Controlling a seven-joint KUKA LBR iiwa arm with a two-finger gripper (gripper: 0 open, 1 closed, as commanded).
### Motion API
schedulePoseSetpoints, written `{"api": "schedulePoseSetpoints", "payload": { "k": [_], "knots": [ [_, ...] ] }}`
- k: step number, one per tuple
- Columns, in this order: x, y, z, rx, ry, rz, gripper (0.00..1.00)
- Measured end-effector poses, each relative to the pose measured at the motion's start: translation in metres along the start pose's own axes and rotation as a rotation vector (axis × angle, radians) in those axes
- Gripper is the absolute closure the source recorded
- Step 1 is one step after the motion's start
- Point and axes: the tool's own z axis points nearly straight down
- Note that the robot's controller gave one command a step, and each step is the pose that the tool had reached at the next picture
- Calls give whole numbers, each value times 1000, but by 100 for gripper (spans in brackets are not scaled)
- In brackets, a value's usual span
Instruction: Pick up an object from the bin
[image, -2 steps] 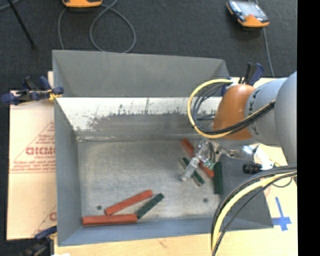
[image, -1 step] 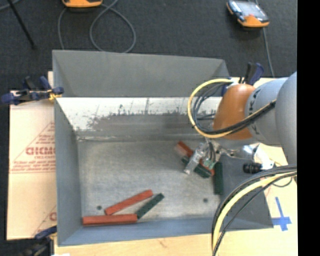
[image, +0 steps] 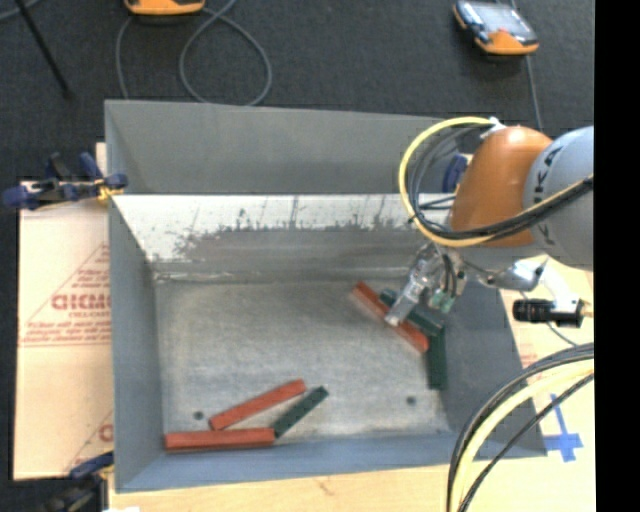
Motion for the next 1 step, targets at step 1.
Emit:
{"api": "schedulePoseSetpoints", "payload": {
  "k": [1],
  "knots": [
    [-2, 0, -22, 1, 3, -6, 100]
  ]
}}
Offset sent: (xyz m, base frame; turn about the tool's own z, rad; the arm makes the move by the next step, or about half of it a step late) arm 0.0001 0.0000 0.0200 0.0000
